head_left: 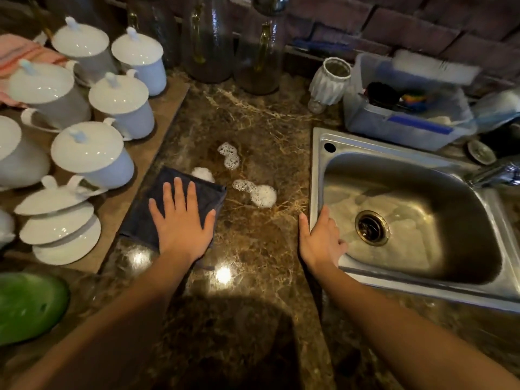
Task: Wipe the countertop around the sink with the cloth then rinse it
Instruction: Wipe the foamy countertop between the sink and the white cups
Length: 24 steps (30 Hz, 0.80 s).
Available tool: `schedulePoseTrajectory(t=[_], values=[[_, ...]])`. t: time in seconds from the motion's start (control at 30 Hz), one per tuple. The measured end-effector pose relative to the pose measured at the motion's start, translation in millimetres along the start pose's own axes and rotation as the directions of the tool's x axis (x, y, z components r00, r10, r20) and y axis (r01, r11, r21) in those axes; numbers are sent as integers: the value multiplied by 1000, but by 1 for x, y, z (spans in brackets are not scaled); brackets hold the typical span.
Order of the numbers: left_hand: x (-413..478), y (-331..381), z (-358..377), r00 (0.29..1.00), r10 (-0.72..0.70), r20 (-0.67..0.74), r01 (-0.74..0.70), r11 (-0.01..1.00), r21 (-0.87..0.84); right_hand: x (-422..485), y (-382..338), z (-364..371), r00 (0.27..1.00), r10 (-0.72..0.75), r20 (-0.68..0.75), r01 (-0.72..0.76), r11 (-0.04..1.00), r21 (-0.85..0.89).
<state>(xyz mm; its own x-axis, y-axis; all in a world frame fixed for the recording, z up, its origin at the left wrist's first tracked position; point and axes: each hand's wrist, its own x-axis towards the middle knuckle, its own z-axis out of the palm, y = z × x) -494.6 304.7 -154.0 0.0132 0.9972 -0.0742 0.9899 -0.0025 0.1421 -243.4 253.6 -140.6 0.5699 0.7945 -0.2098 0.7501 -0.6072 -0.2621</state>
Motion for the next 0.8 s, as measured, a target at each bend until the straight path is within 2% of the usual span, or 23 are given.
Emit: schedulePoseTrajectory(t=[0.17,0.33,0.4,0.47,0.53,0.57,0.67,0.8], values=[[-89,-2,3,996,28,84,-30,999,24,-2,-1,-4,1000,-13,27,12,999,35],[-173,-6,4,991,47,127,-34,994,-101,-3,0,-5,999,-30,40,28,999,45],[-179,2,-5,993,-62,97,83,966,-243,-1,2,-4,999,-26,44,25,999,32],[-171,16,-10,964,-257,74,267,900,-346,1,2,-5,998,-25,54,22,999,44],[-157,32,-9,913,-394,111,408,862,-302,2,2,-3,998,-29,54,26,999,46],[-150,36,-5,907,-407,107,421,876,-235,2,3,-2,999,-26,48,24,999,39],[-135,31,4,933,-344,104,354,930,-102,3,2,0,999,-27,30,26,999,18],[-92,19,1,967,-240,83,245,968,-52,3,2,0,999,-21,32,21,1000,8]])
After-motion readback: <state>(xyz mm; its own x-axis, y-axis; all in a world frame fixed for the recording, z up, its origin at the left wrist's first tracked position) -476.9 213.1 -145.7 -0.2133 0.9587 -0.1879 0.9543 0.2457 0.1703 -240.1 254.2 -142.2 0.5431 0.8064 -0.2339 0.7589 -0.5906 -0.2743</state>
